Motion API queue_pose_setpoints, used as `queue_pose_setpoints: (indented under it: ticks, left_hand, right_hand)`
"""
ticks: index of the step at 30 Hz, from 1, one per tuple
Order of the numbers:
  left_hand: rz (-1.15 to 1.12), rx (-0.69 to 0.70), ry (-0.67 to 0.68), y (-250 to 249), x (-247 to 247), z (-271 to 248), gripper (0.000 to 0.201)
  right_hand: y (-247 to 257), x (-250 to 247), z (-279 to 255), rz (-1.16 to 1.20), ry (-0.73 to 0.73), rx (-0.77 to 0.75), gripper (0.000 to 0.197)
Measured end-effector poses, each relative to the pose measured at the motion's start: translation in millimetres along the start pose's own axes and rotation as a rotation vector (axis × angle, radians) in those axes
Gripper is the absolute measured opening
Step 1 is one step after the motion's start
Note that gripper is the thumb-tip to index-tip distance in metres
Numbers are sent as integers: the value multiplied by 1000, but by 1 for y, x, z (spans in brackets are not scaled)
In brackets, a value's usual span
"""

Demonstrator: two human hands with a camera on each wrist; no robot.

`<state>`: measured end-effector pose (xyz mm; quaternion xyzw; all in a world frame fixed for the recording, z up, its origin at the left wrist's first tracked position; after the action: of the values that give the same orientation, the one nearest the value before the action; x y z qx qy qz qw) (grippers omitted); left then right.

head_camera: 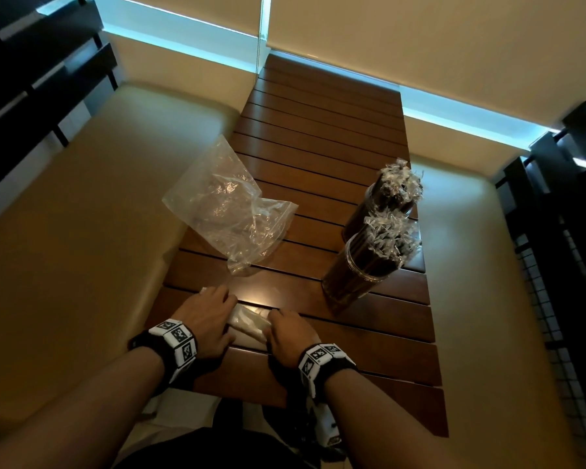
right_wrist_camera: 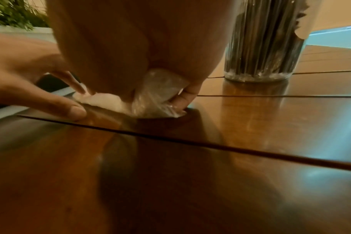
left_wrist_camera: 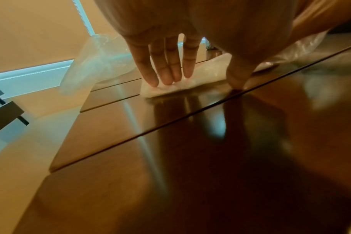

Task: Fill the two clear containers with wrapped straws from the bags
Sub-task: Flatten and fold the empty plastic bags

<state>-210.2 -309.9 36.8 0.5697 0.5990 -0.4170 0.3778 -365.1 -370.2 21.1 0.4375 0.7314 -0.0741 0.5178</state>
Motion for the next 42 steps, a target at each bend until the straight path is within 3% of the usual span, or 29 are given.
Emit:
queue_pose_setpoints:
  ticks: [2,6,11,14,17,19,22,24,26,29,34,38,40,42]
  left_hand:
    - [11,-37,-11,-1,0,1,51]
    - [-147,-182,-6,0,0,6,35]
    - [-769,-291,-198,7,-24,11,31]
    - [-1061,-271,-170,2,-41,16,32]
    - [-1570,-296,-79,-7,-49,16,29]
    - [-1688,-256,-23,-11,-56,15,19]
    - [-1560,-190,-42,-9,-61,16,17]
    - [-1473,-209,-115,-2,-66,20,20]
    - [-1483,-217,-178,2,-74,23,19]
    - [-1384,-234,-278,12,-82,27,25]
    - [-1278,-243,-449,10,-97,24,27]
    - [-938,-43,-583,-2,-113,16,30]
    - [-766,77,-570,-6,-112,18,37]
    - [-605,112,-511,-8,-105,22,50]
  right_hand:
    - [6,-6,-2,60,-7,-11,25]
    - [19,-16,-7,173,-66,-69,22]
    - [21,-38,7,318,-256,-72,30]
    - [22,-53,14,339,-318,-93,31]
    - [17,-69,15,424,-384,-55,17]
    - [13,-74,15,531,-348,-36,20]
    - [12,-81,16,592,-404,-25,17]
    - [12,-83,17,605,-487,1,29]
    - [11,-80,20,632,-434,50,42]
    - [12,-79,21,635,-256,61,36]
    - [15,-93,26,668,-292,54,33]
    - [6,-95,34,795,-345,193,32]
    - [6,-91,40,890,-342,234,25]
    - [12,-91,41,1085,-310,244,19]
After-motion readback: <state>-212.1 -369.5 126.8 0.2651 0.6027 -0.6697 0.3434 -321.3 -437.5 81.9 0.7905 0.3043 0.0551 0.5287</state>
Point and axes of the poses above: each hand's wrist, its own z-axis towards the middle knuckle, its own x-axis out of the palm, y = z × x, the point moved 5 cm from there along z, towards the middle knuckle, and after that the axes turned 4 degrees about y, right-handed, at the moved point
